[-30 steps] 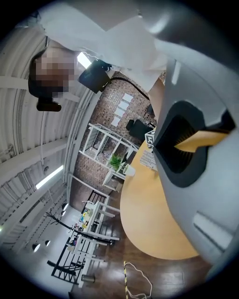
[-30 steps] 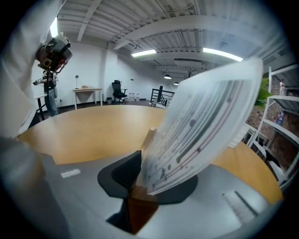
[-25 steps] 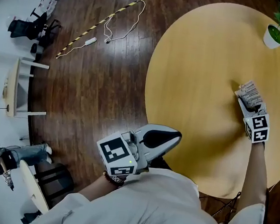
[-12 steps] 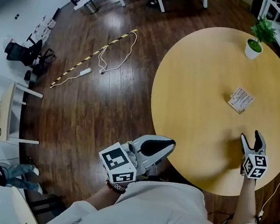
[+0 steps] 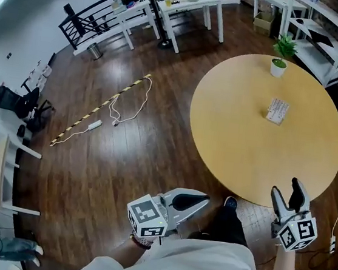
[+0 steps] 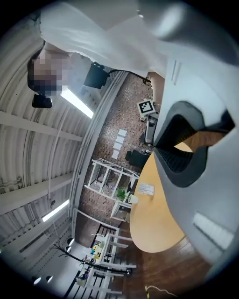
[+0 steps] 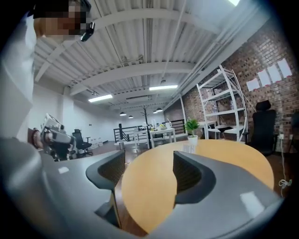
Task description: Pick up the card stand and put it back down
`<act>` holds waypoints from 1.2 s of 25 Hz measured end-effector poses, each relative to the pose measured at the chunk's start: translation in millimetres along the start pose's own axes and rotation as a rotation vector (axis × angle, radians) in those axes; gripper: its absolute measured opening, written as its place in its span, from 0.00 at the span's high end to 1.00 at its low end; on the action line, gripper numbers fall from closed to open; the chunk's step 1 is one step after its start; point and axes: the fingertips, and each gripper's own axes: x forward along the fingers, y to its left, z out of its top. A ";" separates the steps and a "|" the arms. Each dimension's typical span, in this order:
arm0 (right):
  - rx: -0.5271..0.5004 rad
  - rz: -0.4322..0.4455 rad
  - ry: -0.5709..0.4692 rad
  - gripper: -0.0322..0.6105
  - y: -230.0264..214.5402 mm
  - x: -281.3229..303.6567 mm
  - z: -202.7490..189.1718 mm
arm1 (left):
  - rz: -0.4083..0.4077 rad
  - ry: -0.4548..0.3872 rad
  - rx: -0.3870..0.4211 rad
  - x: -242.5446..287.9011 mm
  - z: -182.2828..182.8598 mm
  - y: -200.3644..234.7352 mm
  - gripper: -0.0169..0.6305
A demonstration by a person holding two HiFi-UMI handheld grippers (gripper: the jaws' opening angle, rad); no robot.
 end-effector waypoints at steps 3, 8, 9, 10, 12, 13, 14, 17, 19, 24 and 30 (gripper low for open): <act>-0.049 0.040 -0.076 0.48 61.1 -52.5 35.1 | -0.015 -0.005 0.024 -12.5 4.0 -27.6 0.99; -0.048 0.062 -0.137 0.50 62.9 -140.4 63.4 | -0.031 -0.049 0.079 39.6 25.9 -105.4 0.99; -0.034 0.051 -0.139 0.50 52.3 -157.4 61.4 | -0.059 -0.051 0.079 57.8 23.2 -122.9 0.99; -0.023 0.043 -0.141 0.50 46.4 -168.6 57.7 | -0.085 -0.046 0.082 70.2 20.8 -136.9 0.99; -0.015 0.058 -0.151 0.50 51.8 -169.8 48.7 | -0.106 -0.041 0.097 73.8 19.8 -149.7 0.99; -0.016 0.076 -0.157 0.50 58.6 -165.1 44.8 | -0.105 -0.045 0.103 70.1 20.0 -150.8 0.99; -0.023 0.094 -0.160 0.50 64.6 -161.0 41.4 | -0.102 -0.052 0.105 66.8 19.5 -151.3 0.99; -0.054 0.126 -0.150 0.50 70.0 -160.0 36.7 | -0.099 -0.054 0.108 69.3 13.4 -157.6 0.99; -0.060 0.131 -0.133 0.50 67.1 -166.1 34.9 | -0.101 -0.037 0.121 74.1 7.5 -165.6 0.99; -0.072 0.130 -0.116 0.51 60.1 -173.6 37.9 | -0.095 -0.043 0.102 73.4 -0.3 -172.1 0.99; -0.065 0.156 -0.110 0.51 70.5 -183.4 44.0 | -0.113 -0.037 0.079 87.1 -3.2 -181.3 0.99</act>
